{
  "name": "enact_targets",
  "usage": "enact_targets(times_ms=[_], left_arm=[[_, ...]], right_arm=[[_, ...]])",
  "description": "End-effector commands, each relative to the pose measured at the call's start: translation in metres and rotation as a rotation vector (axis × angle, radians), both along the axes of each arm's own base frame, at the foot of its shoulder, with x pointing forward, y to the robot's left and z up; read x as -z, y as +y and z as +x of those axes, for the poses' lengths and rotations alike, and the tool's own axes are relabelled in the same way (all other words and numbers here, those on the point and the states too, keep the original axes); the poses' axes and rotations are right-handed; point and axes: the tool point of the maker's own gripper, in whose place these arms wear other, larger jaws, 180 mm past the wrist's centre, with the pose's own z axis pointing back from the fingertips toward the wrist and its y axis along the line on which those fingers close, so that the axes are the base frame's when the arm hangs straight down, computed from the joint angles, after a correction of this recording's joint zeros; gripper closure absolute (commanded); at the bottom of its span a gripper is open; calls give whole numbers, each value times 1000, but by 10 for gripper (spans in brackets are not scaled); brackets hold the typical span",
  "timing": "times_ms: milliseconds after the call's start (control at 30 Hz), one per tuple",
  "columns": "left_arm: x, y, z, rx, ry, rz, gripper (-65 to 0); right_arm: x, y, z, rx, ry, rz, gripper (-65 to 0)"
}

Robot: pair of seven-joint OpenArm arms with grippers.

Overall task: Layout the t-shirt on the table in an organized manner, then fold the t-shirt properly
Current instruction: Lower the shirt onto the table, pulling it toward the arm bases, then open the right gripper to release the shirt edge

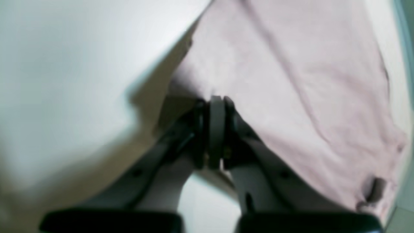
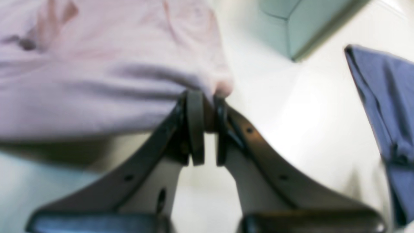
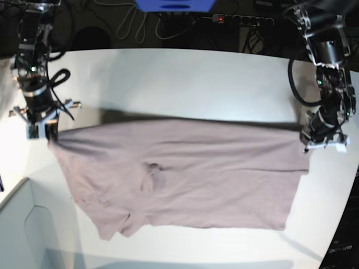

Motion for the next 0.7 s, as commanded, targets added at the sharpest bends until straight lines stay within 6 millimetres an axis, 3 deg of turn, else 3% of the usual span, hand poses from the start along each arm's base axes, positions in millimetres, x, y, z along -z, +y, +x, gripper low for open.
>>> enact_targets(times_ms=[0, 167, 267, 500, 667], left_arm=[[-15, 14, 5, -20, -47, 23, 0], [5, 28, -32, -66, 13, 19, 0], [5, 33, -48, -65, 23, 44, 0], [-13, 33, -74, -18, 5, 127, 0], [-20, 25, -100, 20, 14, 168, 0]], right_arm=[[-5, -5, -4, 9, -32, -3, 0], [37, -9, -49, 20, 87, 14, 0], [55, -12, -80, 30, 139, 20, 0], [71, 0, -133, 34, 175, 55, 0], [76, 3, -154, 38, 196, 63, 0]])
